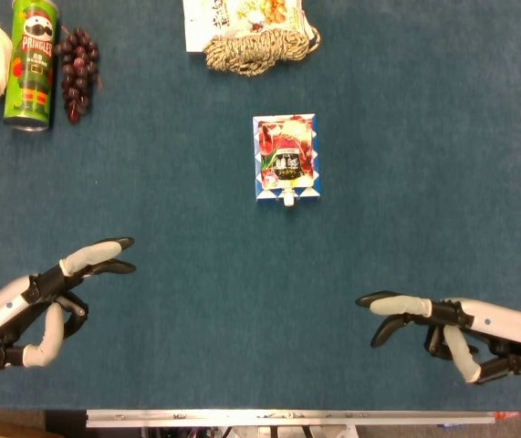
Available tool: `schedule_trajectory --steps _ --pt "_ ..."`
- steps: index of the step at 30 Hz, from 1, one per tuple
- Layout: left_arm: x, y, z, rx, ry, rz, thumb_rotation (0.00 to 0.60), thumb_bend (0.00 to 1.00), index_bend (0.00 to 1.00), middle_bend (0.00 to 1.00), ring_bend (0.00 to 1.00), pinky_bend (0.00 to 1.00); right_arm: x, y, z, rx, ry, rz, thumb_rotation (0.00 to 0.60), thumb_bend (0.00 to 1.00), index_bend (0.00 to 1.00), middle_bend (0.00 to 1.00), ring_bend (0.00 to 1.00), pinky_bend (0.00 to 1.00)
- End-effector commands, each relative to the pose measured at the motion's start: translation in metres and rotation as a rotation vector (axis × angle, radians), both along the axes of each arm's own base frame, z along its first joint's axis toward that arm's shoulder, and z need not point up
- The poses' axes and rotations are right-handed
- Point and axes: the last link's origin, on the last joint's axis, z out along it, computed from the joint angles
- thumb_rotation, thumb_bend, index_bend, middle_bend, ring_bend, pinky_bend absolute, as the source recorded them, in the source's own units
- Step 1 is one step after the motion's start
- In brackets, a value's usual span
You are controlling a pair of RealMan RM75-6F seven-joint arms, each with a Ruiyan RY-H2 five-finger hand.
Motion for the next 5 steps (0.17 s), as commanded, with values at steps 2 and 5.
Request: schedule_trajectory --steps 2,5 --pt "-0.0005 -0.0004 -0.0005 -0.002 0.005 -0.001 0.600 0.91 0.00 0.00 0.13 0.87 -0.0003 0.0004 0.0007 -0.002 -0.003 -0.002 0.600 1.00 0.00 0.00 0.22 1.00" --pt "-0.0007 -0.0008 -0.0006 -0.004 0.006 0.000 0.600 0.91 0.00 0.00 0.13 0.87 -0.0005 0.0011 0.0010 -0.003 -0.003 0.001 0.600 1.00 0.00 0.00 0.22 1.00"
